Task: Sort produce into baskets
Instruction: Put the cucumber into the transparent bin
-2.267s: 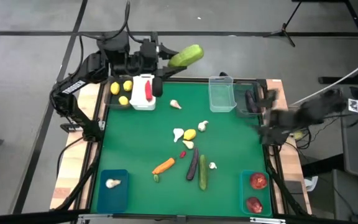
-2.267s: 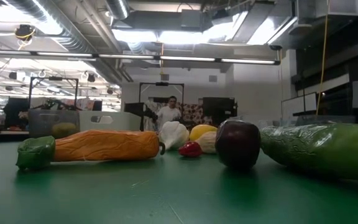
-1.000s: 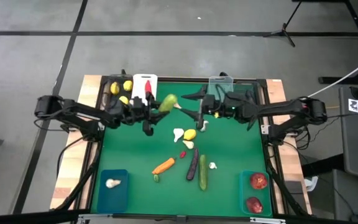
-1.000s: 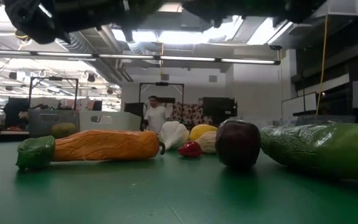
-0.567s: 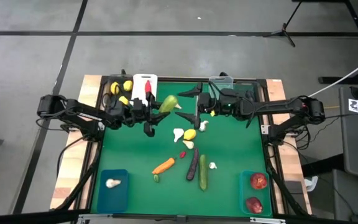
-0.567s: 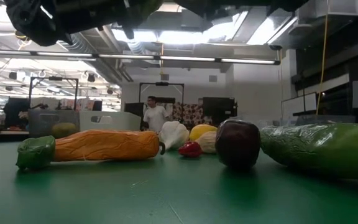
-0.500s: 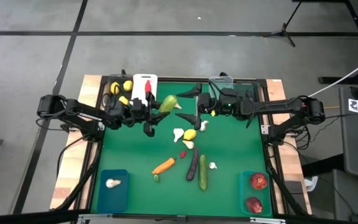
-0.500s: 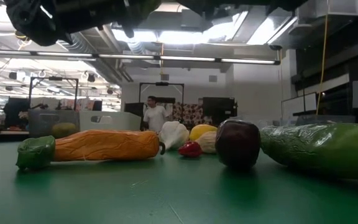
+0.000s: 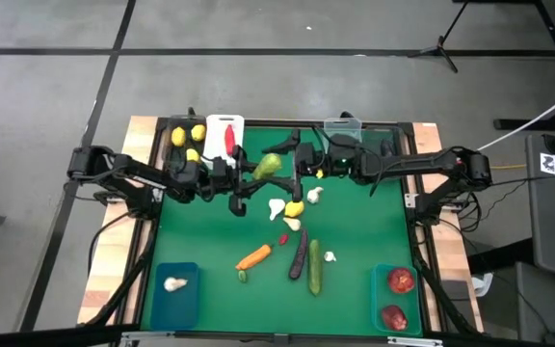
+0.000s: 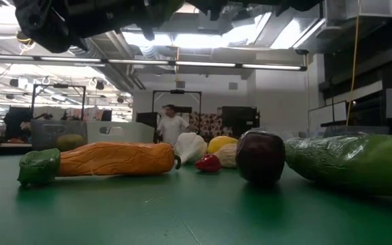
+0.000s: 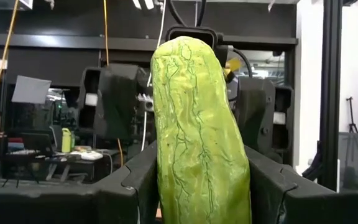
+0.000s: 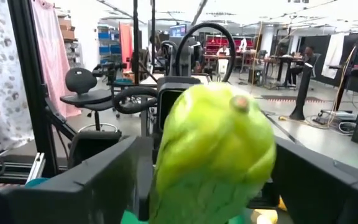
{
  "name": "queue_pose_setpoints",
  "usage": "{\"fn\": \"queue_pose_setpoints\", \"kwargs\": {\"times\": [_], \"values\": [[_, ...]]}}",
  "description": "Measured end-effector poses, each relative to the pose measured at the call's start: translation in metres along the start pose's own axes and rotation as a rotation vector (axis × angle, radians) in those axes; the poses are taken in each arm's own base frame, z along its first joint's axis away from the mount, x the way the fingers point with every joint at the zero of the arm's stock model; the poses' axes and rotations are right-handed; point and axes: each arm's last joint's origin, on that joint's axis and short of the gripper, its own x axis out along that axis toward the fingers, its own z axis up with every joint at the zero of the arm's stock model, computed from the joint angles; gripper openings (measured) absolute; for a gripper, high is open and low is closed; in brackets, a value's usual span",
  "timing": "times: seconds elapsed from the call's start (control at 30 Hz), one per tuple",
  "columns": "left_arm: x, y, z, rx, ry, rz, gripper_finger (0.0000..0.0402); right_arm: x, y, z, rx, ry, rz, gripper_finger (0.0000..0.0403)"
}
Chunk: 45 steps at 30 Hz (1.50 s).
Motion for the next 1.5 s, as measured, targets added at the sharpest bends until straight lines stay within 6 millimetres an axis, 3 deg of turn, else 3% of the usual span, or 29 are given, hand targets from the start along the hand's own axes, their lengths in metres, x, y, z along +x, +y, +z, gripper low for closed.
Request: {"fn": "queue_pose_setpoints", "kwargs": {"times": [0.1, 0.4, 0.73, 0.87, 1.03, 1.13, 1.23, 1.5], "values": [[0.000, 0.000, 0.000, 0.003, -0.003, 0.000, 0.0166, 0.000, 0.000, -0.001, 0.001, 0.004, 0.001, 0.0302], [0.002, 0.000, -0.001, 0.009, 0.004, 0.009, 0.0173, 0.000, 0.000, -0.001, 0.006, 0.009, 0.007, 0.0133], [0.000, -0.005, -0.012, 0.058, 0.165, -0.059, 0.0276, -0.007, 0.000, 0.004, 0.013, 0.050, -0.017, 0.0135], [-0.007, 0.001, -0.013, 0.073, 0.333, 0.018, 0.0302, -0.031, -0.003, 0.020, -0.062, 0.166, -0.123, 0.0158], [-0.015, 0.010, -0.009, 0.047, 0.415, 0.206, 0.0304, -0.071, -0.016, 0.032, -0.138, 0.391, -0.348, 0.0149], [-0.017, 0.012, -0.007, 0.008, 0.428, 0.239, 0.0303, -0.094, -0.033, 0.025, -0.152, 0.580, -0.519, 0.0145], [-0.018, 0.012, -0.009, -0.020, 0.443, 0.244, 0.0302, -0.112, -0.058, 0.006, -0.102, 0.694, -0.693, 0.0152], [-0.019, 0.012, -0.013, -0.100, 0.474, 0.268, 0.0302, -0.163, -0.116, -0.044, 0.319, 0.699, -0.889, 0.0165]]}}
